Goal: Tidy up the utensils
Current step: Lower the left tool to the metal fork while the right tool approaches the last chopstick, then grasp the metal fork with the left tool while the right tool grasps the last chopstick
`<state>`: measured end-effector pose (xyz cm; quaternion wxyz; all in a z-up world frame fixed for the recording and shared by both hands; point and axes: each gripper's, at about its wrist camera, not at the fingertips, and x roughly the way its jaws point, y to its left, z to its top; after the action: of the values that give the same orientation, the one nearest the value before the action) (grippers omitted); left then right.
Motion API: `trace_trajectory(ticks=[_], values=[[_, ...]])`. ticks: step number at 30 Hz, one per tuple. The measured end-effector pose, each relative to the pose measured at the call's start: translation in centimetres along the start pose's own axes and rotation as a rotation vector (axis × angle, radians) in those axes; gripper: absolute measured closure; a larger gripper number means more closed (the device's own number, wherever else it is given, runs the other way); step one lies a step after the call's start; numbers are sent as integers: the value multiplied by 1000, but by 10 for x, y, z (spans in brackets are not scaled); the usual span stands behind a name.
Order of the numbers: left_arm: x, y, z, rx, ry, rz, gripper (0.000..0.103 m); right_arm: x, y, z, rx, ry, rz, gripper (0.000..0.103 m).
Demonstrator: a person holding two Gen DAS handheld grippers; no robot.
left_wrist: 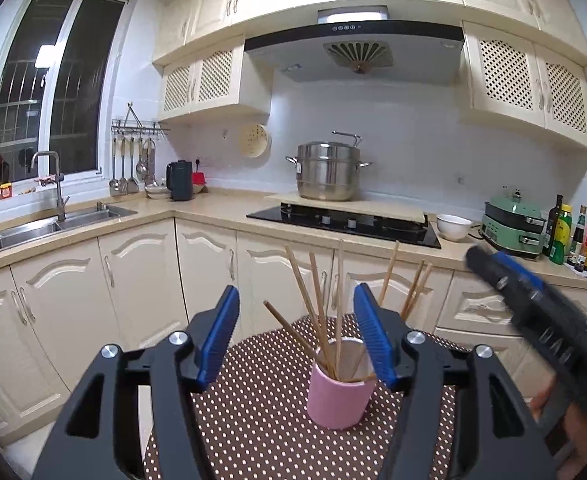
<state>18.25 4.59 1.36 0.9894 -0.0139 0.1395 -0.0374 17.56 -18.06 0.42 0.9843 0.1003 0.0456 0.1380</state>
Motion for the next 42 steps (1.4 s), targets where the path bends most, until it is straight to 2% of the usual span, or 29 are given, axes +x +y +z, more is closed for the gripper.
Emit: trace_trajectory(ticks=[3, 9, 11, 14, 19, 25, 27, 31, 35, 37, 40, 42], values=[[-2, 0, -5, 7, 45, -23, 41, -13, -11, 5, 6, 0, -33, 53], [17, -8, -31, 13, 271, -80, 41, -32, -37, -6, 15, 74, -98, 52], [24, -12, -39, 12, 328, -94, 41, -32, -46, -13, 16, 134, -123, 50], [34, -19, -57, 23, 431, -116, 41, -25, -62, -31, 31, 283, -146, 50], [46, -25, -94, 56, 588, -125, 41, -10, -68, -72, 32, 530, -134, 50], [58, -27, -134, 148, 776, -150, 41, -10, -63, -105, 39, 657, -104, 50], [57, -26, -145, 169, 797, -134, 41, -9, -61, -110, 40, 681, -94, 50], [50, -26, -163, 210, 846, -192, 41, -5, -60, -116, 44, 716, -81, 50], [47, -32, -174, 250, 868, -189, 42, -2, -57, -120, 53, 743, -71, 50], [51, -34, -180, 254, 887, -191, 50, 1, -60, -121, 58, 753, -69, 50], [63, -37, -182, 255, 908, -184, 52, 3, -59, -122, 59, 763, -68, 50], [67, -39, -185, 261, 917, -168, 60, 6, -60, -122, 59, 774, -71, 50]])
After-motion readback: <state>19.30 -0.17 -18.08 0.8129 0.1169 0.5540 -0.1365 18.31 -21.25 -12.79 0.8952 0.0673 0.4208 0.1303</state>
